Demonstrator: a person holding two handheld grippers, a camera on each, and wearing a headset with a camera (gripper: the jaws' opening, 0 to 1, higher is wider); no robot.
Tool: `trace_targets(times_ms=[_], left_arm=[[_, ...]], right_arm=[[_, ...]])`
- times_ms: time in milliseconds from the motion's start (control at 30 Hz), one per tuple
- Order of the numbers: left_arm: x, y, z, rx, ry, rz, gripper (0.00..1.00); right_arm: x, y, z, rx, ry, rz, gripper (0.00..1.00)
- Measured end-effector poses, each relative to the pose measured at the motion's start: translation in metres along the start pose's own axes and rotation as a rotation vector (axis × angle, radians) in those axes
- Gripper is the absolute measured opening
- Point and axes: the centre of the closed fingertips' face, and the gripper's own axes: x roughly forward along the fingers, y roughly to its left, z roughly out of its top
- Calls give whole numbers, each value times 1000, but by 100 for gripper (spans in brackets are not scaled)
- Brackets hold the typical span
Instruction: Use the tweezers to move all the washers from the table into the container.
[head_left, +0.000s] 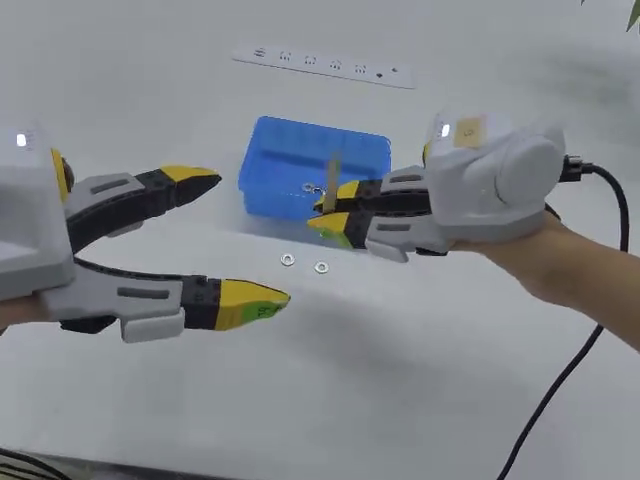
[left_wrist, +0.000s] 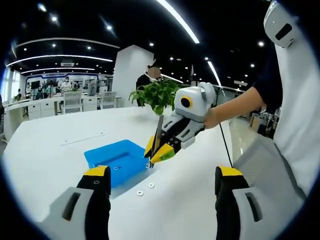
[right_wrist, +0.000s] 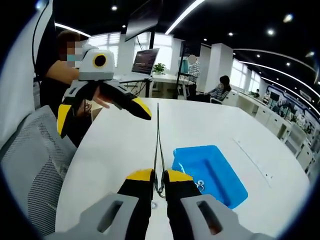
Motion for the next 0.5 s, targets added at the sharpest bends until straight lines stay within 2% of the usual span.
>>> trace_targets(times_ms=[100,267,433,500], left_arm=[[0,0,0,18,11,0,97],[-1,2,-4,5,18,2,99],[1,0,-14,11,65,-9,99],[2,1,-15,12,68,-6,99]], right_arm=[[-5,-15,11,-7,-21,-15,9],[-5,-43,25,8,-64,-54,9],[1,-63,30,6,-88,-72,9],[5,-71,28,8,-87,-78,9]])
